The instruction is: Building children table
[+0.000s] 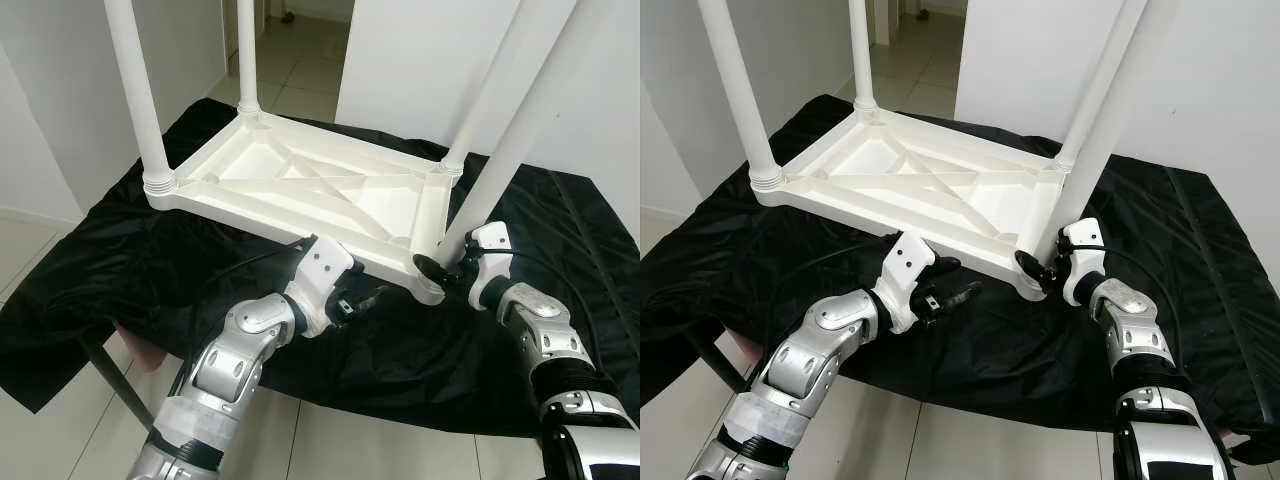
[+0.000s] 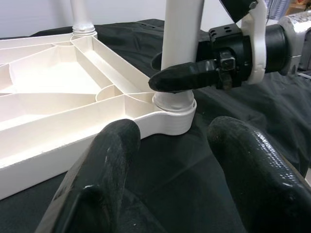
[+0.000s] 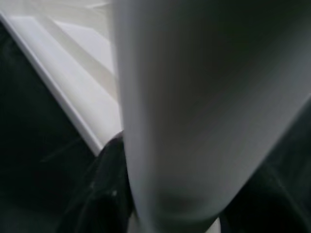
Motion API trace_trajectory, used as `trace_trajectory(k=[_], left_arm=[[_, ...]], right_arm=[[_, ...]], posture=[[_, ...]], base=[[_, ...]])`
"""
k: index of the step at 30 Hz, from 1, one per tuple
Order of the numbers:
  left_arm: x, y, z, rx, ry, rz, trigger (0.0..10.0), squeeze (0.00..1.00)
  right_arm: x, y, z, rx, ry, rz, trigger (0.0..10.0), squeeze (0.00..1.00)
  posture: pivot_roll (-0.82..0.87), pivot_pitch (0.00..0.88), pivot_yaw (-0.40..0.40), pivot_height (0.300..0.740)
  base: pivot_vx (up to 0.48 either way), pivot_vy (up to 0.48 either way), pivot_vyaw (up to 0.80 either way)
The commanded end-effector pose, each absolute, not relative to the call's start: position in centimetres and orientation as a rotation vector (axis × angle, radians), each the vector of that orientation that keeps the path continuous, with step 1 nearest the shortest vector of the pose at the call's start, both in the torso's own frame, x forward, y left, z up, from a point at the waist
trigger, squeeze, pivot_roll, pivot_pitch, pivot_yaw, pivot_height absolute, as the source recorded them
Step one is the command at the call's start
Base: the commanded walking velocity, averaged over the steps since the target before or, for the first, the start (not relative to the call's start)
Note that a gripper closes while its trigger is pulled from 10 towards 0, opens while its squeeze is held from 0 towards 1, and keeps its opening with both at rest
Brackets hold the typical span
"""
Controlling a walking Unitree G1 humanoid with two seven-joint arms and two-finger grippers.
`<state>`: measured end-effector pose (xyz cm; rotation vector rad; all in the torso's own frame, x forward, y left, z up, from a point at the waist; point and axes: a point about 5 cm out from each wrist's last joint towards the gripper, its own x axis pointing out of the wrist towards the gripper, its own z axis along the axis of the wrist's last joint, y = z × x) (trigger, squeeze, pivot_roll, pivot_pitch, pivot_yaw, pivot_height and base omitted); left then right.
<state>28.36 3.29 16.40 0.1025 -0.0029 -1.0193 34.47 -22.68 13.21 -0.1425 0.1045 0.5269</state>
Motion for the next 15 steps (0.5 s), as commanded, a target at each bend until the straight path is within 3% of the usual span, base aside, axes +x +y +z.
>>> trace_trajectory(k=[1, 11, 12, 15], left_arm=[[28.5, 3.2, 16.4, 0.120, -0.006, -0.992, 10.0, 0.00], [28.3, 3.2, 16.3, 0.119, 0.000, -0.998, 10.0, 0.00], [28.3, 3.1, 16.3, 0.117, 0.001, -1.000, 10.0, 0.00], [28.2, 3.1, 16.3, 0.116, 0.005, -1.003, 10.0, 0.00]], right_arm=[[34.2, -22.4, 11.9, -0.136, 0.172, 0.567, 0.0, 0.00], [34.0, -23.0, 11.7, -0.125, 0.158, 0.550, 0.0, 0.00], [34.1, -23.3, 11.8, -0.116, 0.154, 0.499, 10.0, 0.00], [34.4, -23.9, 12.0, -0.125, 0.151, 0.369, 10.0, 0.00]], posture=[[0.02, 0.000, -0.103, 0.740], [0.01, 0.000, -0.096, 0.740], [0.01, 0.000, -0.095, 0.740], [0.00, 0.000, -0.092, 0.740]], base=[[0.000, 0.000, 0.00], [0.000, 0.000, 0.00], [0.000, 0.000, 0.00], [0.000, 0.000, 0.00]])
